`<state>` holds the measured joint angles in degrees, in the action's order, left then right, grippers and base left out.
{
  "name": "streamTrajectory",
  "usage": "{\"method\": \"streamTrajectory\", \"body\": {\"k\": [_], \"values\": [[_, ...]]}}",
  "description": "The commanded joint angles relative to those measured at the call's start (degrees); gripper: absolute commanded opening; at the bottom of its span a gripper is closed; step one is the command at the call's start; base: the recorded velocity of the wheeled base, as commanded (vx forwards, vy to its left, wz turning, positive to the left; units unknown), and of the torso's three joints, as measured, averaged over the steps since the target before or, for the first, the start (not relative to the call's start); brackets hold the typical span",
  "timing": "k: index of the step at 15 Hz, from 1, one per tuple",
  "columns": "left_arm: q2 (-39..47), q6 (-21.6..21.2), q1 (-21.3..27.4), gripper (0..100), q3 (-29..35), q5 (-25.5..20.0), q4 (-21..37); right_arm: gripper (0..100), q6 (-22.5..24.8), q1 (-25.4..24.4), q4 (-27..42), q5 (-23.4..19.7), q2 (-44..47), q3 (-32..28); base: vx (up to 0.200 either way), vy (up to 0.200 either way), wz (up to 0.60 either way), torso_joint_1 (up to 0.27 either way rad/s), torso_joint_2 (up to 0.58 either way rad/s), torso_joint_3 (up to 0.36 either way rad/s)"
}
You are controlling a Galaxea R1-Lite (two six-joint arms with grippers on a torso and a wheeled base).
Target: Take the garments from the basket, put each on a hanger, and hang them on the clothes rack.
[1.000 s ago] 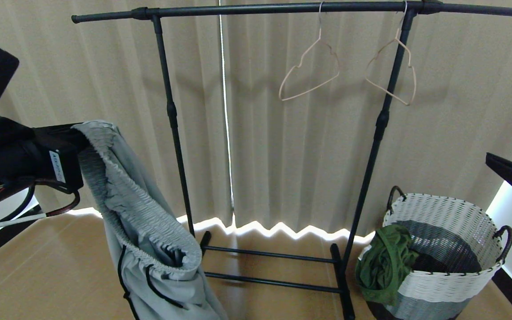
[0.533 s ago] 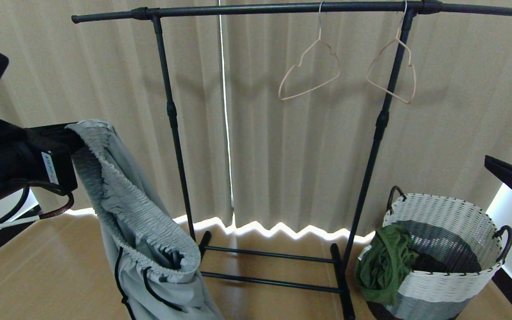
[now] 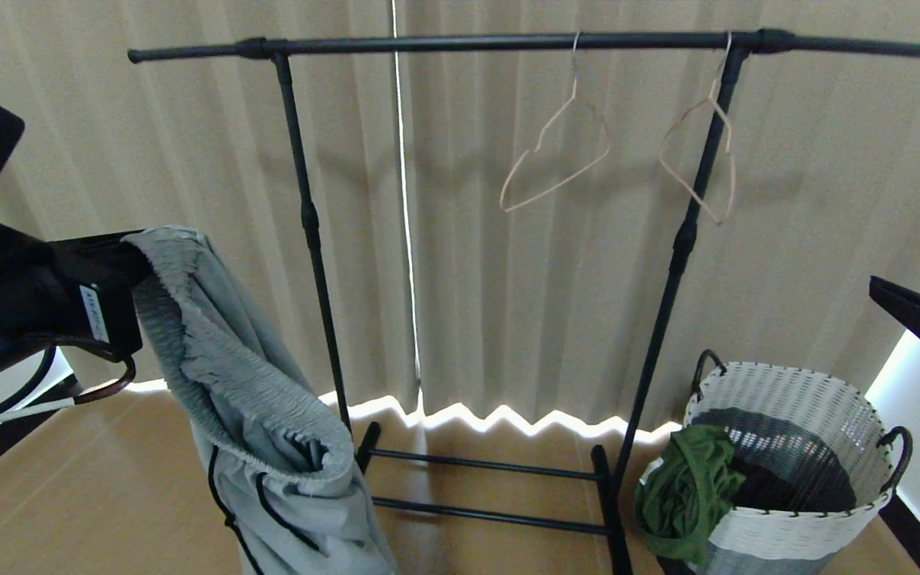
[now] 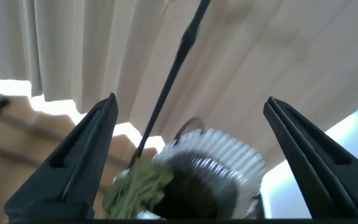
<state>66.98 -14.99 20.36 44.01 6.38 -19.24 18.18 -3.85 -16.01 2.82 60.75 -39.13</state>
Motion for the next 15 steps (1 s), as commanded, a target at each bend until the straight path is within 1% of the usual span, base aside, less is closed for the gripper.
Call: {"method": "streamTrajectory", "body": {"k": [1,3,4,5,9,15], "values": [[-0.1,0.0,0.1,0,-0.3,0.0,0.2,100,0.0,0.0,0.1,0.0,0.0,0.0,0.000,0.000,0.00,0.085,-0.62,-0.246],[-0.4,-2.1,0.0,0,-1.4,0.0,0.2,100,0.1,0.0,0.1,0.0,0.2,0.0,0.000,0.000,0.00,0.041,-0.53,-0.251],[-1.1,-3.8,0.0,0,-2.0,-0.1,0.1,100,0.1,0.0,0.1,0.0,0.2,-0.1,0.000,0.000,0.00,0.232,-0.49,-0.242],[-1.8,-4.5,0.0,0,-2.2,-0.1,0.1,100,0.1,0.0,0.1,0.0,0.2,-0.1,0.000,0.000,0.00,0.330,-0.49,-0.271],[-2.5,-4.7,-0.1,0,-2.1,-2.3,0.1,100,0.0,0.0,0.0,-0.2,0.1,0.1,0.000,0.000,0.00,0.294,-0.48,-0.266],[-2.2,-4.0,0.0,0,-2.2,-2.5,-0.3,100,0.0,-0.1,0.1,-0.4,0.2,1.6,0.000,0.000,0.00,0.242,-0.51,-0.259]]}}
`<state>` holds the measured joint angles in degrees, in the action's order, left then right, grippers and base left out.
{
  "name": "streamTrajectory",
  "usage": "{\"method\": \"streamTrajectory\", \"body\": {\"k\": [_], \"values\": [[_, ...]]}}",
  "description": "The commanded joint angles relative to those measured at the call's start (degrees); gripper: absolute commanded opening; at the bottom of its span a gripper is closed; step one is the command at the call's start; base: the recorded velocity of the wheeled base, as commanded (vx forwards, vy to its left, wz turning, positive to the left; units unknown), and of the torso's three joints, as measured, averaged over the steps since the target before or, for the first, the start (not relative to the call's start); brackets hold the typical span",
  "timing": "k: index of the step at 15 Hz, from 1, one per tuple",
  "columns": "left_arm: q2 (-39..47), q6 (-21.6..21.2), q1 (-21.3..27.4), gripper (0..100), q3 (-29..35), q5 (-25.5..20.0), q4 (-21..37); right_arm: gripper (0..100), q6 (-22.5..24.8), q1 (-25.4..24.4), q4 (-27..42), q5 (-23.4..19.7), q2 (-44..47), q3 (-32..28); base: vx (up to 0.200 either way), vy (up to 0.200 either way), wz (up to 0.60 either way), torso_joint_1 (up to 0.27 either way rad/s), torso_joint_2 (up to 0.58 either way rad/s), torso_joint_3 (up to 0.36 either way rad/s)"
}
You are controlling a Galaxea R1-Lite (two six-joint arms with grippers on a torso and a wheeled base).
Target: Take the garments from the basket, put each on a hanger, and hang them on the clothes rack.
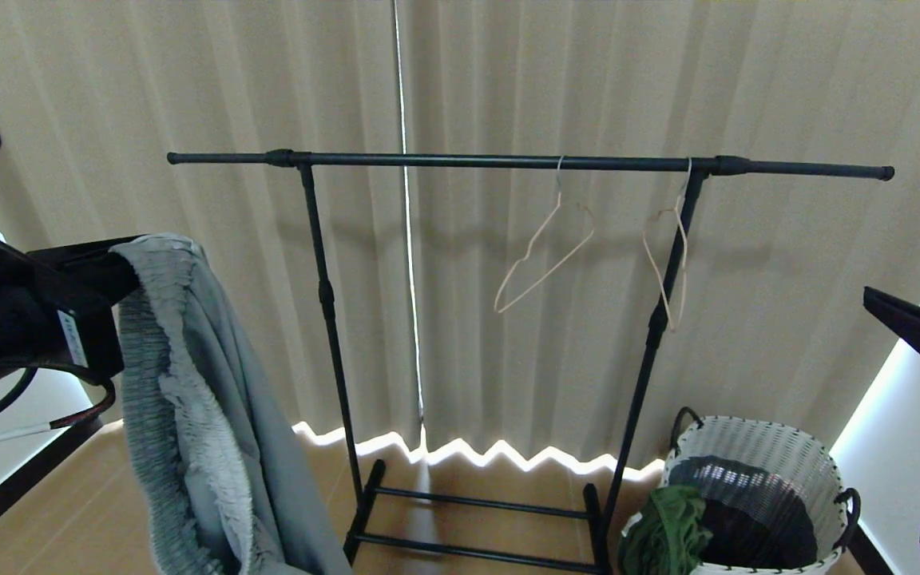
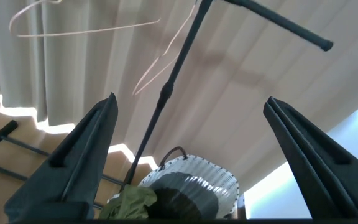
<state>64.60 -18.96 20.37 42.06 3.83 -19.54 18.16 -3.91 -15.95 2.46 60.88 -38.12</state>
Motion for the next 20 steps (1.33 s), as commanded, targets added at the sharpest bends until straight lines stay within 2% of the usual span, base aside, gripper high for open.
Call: {"method": "streamTrajectory", "body": {"k": [1,15,18,20], "values": [[0.3,0.1,-0.1,0,-0.3,0.0,0.0,100,0.0,0.0,-0.1,0.0,0.0,0.9,0.000,0.000,0.00,0.203,-0.43,-0.227],[1.4,0.5,0.0,0,-0.4,0.0,0.1,100,-0.1,0.0,0.3,-0.2,1.6,1.6,0.200,0.000,0.00,0.025,-0.04,-0.020],[1.2,0.4,-0.2,0,-3.5,0.1,-0.1,100,-3.0,-0.1,0.1,-0.2,4.6,1.6,0.200,0.000,0.00,0.001,0.00,0.001],[1.1,0.5,-0.5,0,-5.1,0.1,-1.2,100,-5.6,-0.5,0.7,0.0,6.0,1.3,0.000,0.000,0.00,0.000,0.00,0.000]]}}
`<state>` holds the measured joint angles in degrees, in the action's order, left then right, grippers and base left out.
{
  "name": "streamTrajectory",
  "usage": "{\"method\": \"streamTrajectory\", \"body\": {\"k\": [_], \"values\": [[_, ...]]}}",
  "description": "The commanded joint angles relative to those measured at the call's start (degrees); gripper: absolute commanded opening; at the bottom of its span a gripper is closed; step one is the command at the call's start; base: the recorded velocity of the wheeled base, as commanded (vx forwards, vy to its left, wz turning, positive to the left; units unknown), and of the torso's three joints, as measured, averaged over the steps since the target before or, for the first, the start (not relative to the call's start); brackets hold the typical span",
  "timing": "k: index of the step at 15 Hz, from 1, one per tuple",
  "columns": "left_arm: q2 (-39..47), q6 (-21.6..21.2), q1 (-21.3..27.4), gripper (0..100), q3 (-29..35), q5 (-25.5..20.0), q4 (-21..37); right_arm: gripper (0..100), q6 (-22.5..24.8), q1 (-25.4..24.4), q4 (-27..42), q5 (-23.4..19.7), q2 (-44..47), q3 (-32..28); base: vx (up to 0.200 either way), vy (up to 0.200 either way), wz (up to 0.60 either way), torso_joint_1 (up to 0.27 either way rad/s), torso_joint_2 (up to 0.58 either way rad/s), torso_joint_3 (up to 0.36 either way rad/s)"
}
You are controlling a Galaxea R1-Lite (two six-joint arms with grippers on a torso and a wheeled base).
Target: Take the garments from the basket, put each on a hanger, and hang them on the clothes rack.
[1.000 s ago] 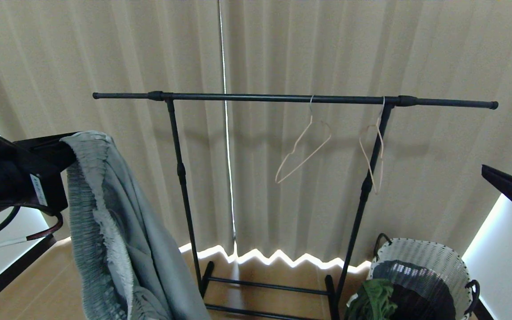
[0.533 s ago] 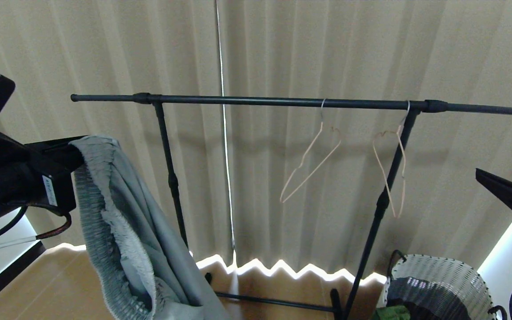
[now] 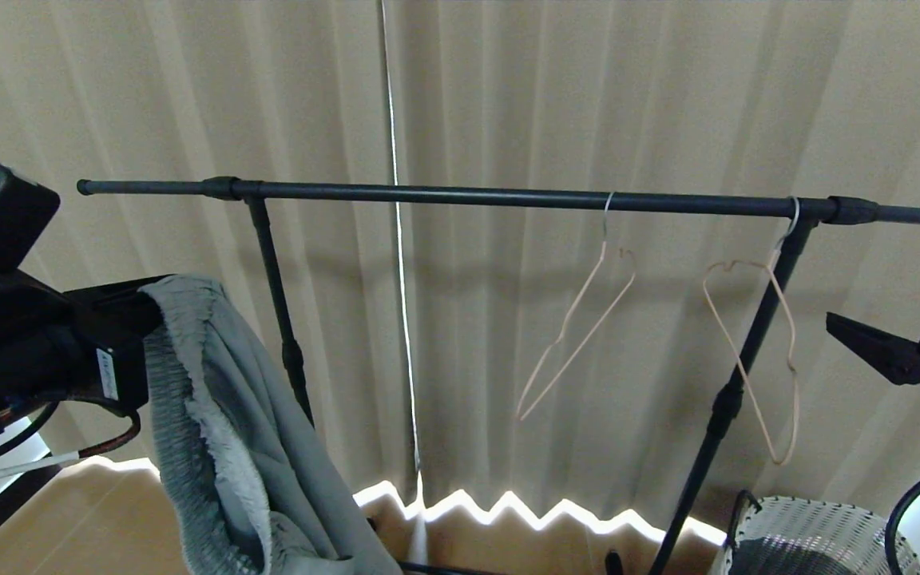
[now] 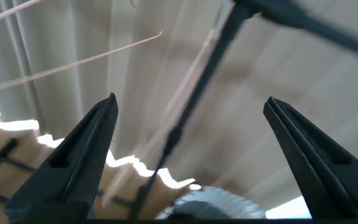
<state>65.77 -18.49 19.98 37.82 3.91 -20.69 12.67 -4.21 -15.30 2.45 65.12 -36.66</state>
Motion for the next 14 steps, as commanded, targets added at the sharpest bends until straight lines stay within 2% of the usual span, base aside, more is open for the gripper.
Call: {"method": "streamTrajectory", "body": {"k": [1,3,7,10,14], "values": [[-0.2,0.1,-0.6,0,-3.2,0.0,-2.3,100,-3.9,-0.5,0.4,0.5,4.3,-0.2,0.000,0.000,0.00,0.000,0.00,0.000],[-0.2,0.2,-1.9,0,-5.9,0.0,-4.4,100,-5.9,-1.5,0.4,1.2,7.8,-0.3,0.000,0.000,0.00,0.000,0.00,0.000],[-0.3,1.9,-3.2,0,-8.7,0.0,-7.0,100,-11.9,-5.4,0.4,11.3,16.4,-1.2,0.000,0.000,0.00,0.000,0.00,0.000],[-0.3,1.7,-3.1,0,-8.5,0.0,-7.1,100,-16.5,-6.0,0.4,13.1,20.5,-4.2,0.000,0.000,0.00,0.000,0.00,0.000],[-0.6,1.5,-3.1,0,-8.7,0.0,-7.1,100,-20.1,-5.7,0.5,14.7,22.9,-4.9,0.000,0.000,0.00,0.000,0.00,0.000]]}}
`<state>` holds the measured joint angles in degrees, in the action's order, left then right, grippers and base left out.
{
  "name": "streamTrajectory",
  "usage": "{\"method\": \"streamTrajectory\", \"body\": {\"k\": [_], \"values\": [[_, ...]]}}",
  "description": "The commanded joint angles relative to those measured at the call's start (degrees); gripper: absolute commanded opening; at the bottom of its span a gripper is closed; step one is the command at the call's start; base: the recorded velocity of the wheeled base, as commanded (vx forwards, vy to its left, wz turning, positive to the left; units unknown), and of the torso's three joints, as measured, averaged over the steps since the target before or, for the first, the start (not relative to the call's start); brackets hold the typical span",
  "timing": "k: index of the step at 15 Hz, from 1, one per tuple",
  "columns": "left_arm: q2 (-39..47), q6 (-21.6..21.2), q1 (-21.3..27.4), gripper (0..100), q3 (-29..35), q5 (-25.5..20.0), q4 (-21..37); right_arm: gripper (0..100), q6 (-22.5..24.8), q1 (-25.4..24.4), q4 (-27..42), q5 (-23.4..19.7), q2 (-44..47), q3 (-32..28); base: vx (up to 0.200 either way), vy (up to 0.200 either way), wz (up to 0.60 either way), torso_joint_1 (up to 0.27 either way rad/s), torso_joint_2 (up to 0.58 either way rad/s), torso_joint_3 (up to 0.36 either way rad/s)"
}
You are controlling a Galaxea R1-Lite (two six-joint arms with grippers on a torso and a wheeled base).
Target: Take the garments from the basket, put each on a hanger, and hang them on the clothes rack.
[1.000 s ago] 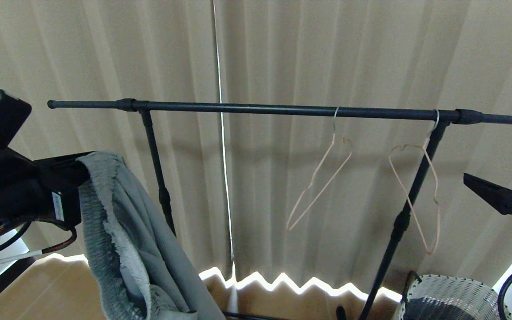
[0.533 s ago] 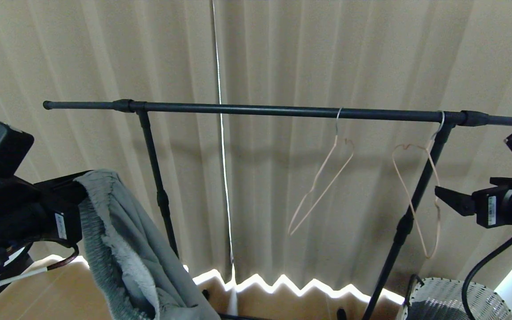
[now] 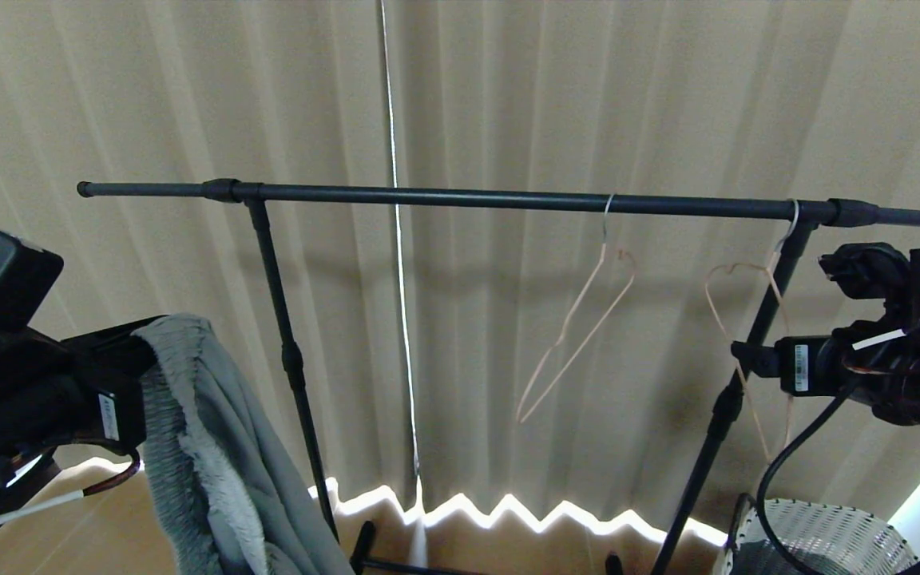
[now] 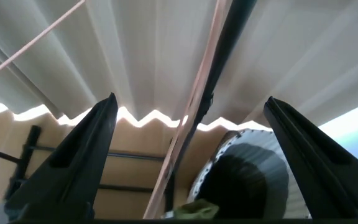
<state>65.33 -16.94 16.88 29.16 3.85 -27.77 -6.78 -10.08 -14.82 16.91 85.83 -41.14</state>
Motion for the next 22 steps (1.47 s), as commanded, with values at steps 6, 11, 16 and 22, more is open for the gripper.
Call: {"method": "streamTrajectory", "body": {"k": [6,11,16,22], "values": [[-0.9,-0.2,0.0,0,-0.1,0.0,0.1,100,-5.6,0.3,0.0,0.2,5.4,-1.9,0.000,0.000,0.00,0.000,0.00,0.000],[-0.8,-0.2,0.1,0,0.0,0.0,0.1,0,-5.6,1.1,0.0,0.2,5.6,-2.5,0.000,0.000,0.00,0.000,0.00,0.000],[-0.7,-0.3,0.1,0,0.1,0.0,0.1,0,-5.5,2.0,0.0,0.3,5.1,-2.5,0.000,0.000,0.00,0.000,0.00,0.000],[-1.1,-0.5,0.1,0,0.1,0.1,0.1,0,-5.4,2.0,-0.9,0.5,4.5,-2.5,0.000,0.000,0.00,0.000,0.00,0.000]]}}
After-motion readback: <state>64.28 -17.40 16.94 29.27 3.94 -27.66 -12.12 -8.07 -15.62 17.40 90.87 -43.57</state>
